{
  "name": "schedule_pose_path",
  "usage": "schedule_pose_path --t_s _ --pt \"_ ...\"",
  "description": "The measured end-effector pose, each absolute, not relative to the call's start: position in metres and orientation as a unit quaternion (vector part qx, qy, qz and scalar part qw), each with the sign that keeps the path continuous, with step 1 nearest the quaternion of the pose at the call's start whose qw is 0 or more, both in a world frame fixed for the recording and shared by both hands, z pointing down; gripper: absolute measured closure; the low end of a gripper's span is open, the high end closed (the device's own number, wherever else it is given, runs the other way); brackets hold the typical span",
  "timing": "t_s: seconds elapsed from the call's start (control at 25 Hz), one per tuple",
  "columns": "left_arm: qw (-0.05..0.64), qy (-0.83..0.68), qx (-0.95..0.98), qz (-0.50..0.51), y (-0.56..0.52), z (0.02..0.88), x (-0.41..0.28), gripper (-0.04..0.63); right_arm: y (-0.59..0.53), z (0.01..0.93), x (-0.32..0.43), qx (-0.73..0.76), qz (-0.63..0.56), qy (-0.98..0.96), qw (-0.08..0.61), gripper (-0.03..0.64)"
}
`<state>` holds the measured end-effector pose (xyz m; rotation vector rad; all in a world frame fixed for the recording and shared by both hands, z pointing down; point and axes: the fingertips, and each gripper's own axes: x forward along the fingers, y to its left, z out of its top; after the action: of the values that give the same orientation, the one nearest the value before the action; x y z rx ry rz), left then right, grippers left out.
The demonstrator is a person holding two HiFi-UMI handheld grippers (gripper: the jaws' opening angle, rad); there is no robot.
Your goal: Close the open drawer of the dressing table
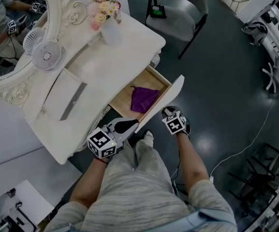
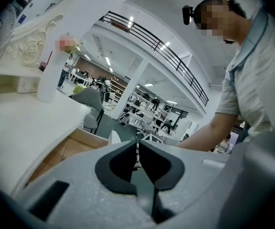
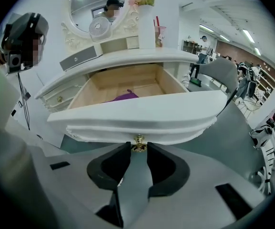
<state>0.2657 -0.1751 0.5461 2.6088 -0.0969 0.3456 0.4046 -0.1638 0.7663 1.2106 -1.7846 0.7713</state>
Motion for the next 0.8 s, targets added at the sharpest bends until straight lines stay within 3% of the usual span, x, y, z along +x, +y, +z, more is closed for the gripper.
schedule_pose_path --t_s 0.8 --pt "0.256 -0.052 0.958 0.121 -0.175 0.546 0.255 0.568 -0.181 0.768 0.395 0.475 0.311 -0.713 0.411 0.532"
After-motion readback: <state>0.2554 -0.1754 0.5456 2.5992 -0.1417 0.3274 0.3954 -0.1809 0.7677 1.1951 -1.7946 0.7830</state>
